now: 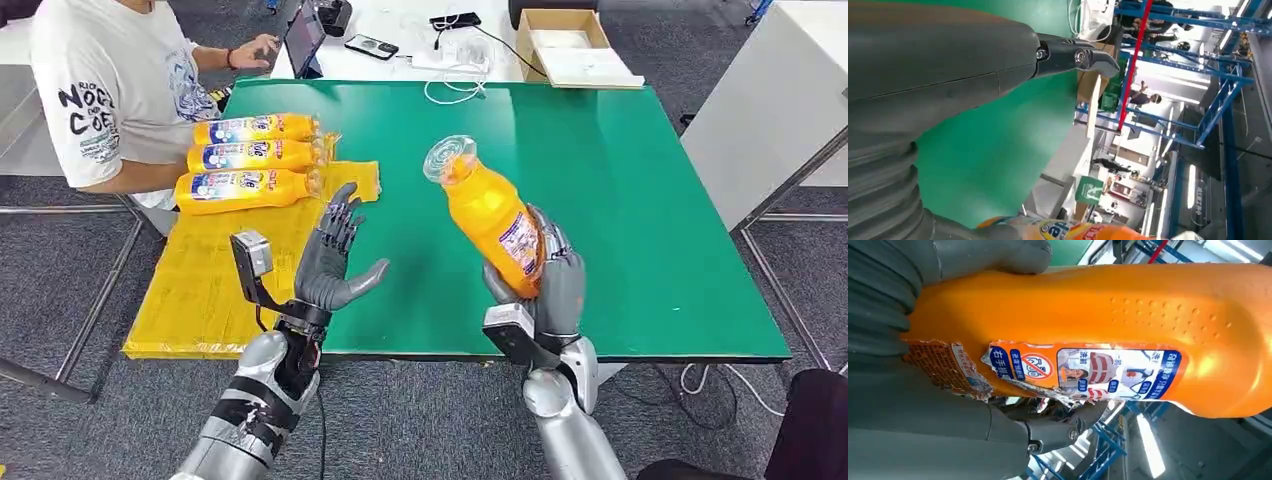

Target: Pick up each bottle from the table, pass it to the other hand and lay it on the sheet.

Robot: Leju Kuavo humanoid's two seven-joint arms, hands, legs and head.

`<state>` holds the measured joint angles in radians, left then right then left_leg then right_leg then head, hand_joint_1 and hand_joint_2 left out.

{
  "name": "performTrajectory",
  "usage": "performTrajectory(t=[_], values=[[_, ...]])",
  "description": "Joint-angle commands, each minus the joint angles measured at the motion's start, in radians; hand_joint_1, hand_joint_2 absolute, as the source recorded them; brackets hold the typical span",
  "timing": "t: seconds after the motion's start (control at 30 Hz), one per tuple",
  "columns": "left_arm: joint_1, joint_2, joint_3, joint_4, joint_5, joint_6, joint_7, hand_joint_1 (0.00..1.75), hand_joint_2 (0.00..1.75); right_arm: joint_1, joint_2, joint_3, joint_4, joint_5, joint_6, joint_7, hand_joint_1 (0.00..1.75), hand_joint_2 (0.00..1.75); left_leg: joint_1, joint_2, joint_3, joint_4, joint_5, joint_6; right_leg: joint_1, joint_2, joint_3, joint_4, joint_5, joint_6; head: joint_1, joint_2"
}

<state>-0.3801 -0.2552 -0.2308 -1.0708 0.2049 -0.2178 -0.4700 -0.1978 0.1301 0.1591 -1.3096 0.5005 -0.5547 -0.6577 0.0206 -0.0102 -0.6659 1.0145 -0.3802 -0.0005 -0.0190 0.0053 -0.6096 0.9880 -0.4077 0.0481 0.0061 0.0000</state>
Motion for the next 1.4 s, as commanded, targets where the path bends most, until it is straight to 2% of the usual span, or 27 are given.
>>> performTrajectory(t=[0.03, 0.37, 0.6, 0.63, 0.93, 1.07, 1.4], values=[[-0.036, 0.045, -0.051, 0.071, 0.047, -0.100, 0.018, 0.00, 1.75, -0.044, 0.017, 0.096, 0.142, 0.049, 0.020, -0.011, 1.75, 1.75, 0.000, 0.003, 0.006, -0.001, -0.002, 0.001, 0.000, 0.002, 0.005, -0.001, -0.001, -0.002, 0.000, 0.000], [-0.033, 0.038, -0.124, 0.097, 0.076, -0.223, 0.021, 0.00, 1.75, -0.142, 0.079, 0.198, 0.416, 0.048, 0.006, -0.018, 1.75, 1.75, 0.000, 0.003, 0.004, -0.001, -0.001, 0.001, 0.001, 0.002, 0.003, -0.001, -0.001, -0.002, 0.000, 0.000], [-0.056, 0.017, -0.175, 0.141, 0.047, -0.220, 0.006, 0.00, 1.75, -0.234, 0.142, 0.257, 0.583, 0.071, 0.003, 0.010, 1.75, 1.75, 0.000, 0.006, 0.007, 0.000, -0.003, 0.001, 0.001, 0.004, 0.005, 0.000, -0.002, -0.003, 0.000, 0.000], [-0.056, 0.015, -0.178, 0.145, 0.047, -0.222, 0.007, 0.00, 1.75, -0.239, 0.145, 0.262, 0.593, 0.073, 0.004, 0.012, 1.75, 1.75, 0.000, 0.003, 0.003, -0.001, -0.001, 0.001, 0.001, 0.002, 0.002, 0.000, -0.001, -0.002, 0.000, 0.000], [-0.067, 0.007, -0.201, 0.178, 0.040, -0.226, 0.006, 0.00, 1.75, -0.275, 0.177, 0.301, 0.677, 0.090, 0.004, 0.024, 1.75, 1.75, 0.000, 0.004, 0.005, 0.000, -0.002, 0.001, 0.001, 0.002, 0.004, 0.000, -0.002, -0.002, 0.000, 0.000], [-0.088, -0.002, -0.218, 0.210, 0.015, -0.196, 0.011, 0.00, 1.75, -0.286, 0.200, 0.336, 0.718, 0.110, 0.000, 0.030, 1.75, 1.75, 0.000, 0.002, 0.003, 0.000, -0.001, 0.001, 0.001, 0.001, 0.002, 0.000, -0.001, -0.002, 0.000, 0.000], [-0.133, -0.015, -0.235, 0.252, -0.131, 0.039, -0.015, 0.00, 1.75, -0.289, 0.212, 0.389, 0.740, 0.087, -0.014, 0.042, 1.75, 1.75, 0.001, 0.001, 0.002, 0.000, -0.001, 0.000, 0.001, -0.001, 0.001, 0.001, -0.002, -0.002, 0.000, 0.000]])
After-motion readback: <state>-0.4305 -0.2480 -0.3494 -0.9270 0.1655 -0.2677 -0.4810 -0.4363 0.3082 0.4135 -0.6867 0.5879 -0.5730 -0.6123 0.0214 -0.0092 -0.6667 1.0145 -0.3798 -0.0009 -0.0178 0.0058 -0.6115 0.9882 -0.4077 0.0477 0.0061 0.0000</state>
